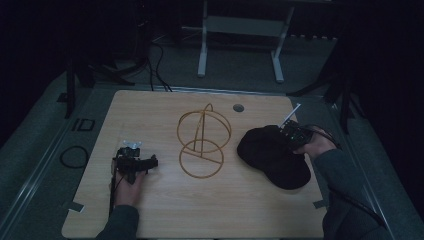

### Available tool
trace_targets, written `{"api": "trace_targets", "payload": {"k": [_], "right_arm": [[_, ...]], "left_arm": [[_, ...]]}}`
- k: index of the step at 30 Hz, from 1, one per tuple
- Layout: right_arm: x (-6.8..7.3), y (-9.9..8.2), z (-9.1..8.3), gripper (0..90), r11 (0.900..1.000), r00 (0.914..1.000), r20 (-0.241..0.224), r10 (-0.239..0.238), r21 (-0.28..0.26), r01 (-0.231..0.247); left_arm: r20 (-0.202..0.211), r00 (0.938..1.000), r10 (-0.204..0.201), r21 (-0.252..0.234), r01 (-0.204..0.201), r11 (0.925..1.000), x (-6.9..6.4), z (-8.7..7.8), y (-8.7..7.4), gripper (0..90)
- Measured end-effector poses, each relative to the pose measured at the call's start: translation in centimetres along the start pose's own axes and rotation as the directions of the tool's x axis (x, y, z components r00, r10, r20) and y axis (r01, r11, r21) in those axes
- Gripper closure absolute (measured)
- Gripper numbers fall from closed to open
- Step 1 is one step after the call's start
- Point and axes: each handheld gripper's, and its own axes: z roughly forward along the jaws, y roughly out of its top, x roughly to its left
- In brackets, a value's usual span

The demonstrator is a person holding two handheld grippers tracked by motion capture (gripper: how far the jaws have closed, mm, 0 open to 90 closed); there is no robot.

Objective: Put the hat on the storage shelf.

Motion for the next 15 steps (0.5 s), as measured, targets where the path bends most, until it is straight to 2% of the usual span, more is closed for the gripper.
{"api": "trace_targets", "payload": {"k": [11, 15], "right_arm": [[0.3, 0.7, -2.6, 86.2, 0.9994, 0.999, 0.033, -0.032, -0.009, 0.032], [0.4, 0.9, -3.1, 86.3, 0.9989, 0.9982, 0.041, -0.044, -0.011, 0.045]], "left_arm": [[0.001, 1.0, 0.003, 0.001, -0.003, 1.0, 0.0, 0.0, 0.0, 1.2], [0.001, 1.0, 0.002, 0.0, -0.002, 1.0, 0.0, 0.0, 0.0, 1.2]]}}
